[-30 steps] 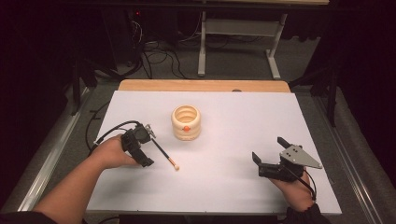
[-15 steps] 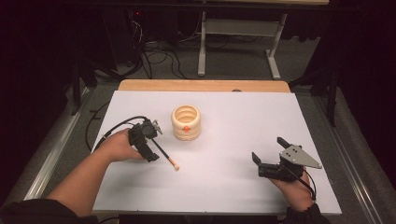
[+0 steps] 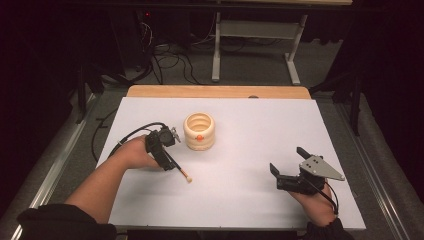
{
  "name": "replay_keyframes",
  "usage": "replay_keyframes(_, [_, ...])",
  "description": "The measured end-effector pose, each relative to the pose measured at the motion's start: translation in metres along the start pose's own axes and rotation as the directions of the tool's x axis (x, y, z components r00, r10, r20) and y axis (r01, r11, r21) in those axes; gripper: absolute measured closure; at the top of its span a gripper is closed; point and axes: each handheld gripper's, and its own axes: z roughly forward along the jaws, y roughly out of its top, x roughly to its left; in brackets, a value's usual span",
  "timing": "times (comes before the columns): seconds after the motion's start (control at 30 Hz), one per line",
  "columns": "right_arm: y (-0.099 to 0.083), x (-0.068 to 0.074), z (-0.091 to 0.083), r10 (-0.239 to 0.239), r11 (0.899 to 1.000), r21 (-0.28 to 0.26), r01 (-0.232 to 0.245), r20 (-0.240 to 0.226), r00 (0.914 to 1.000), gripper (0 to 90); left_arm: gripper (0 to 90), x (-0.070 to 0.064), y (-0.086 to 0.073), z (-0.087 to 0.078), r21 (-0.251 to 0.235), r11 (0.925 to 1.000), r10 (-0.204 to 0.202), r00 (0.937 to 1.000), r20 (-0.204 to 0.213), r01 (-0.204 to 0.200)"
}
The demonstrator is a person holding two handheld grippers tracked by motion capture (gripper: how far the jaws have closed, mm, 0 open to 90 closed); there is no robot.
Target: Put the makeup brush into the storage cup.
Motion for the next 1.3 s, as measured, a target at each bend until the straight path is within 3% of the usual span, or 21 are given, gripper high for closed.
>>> replay_keyframes(0.73, [-0.001, 0.000, 0.000, 0.008, 1.000, 0.001, -0.008, -0.003, 1.0000, 0.8, 10.8, -0.005, 0.007, 0.017, 0.037, 0.9979, 0.054, 0.9985, 0.011, -0.054])
replay_keyframes(1.3, [-0.001, -0.001, 0.001, 0.008, 1.000, 0.001, -0.008, -0.008, 0.9999, 0.9, 15.1, -0.001, 0.005, 0.020, 0.046, 0.9984, 0.032, 0.9981, 0.052, -0.035])
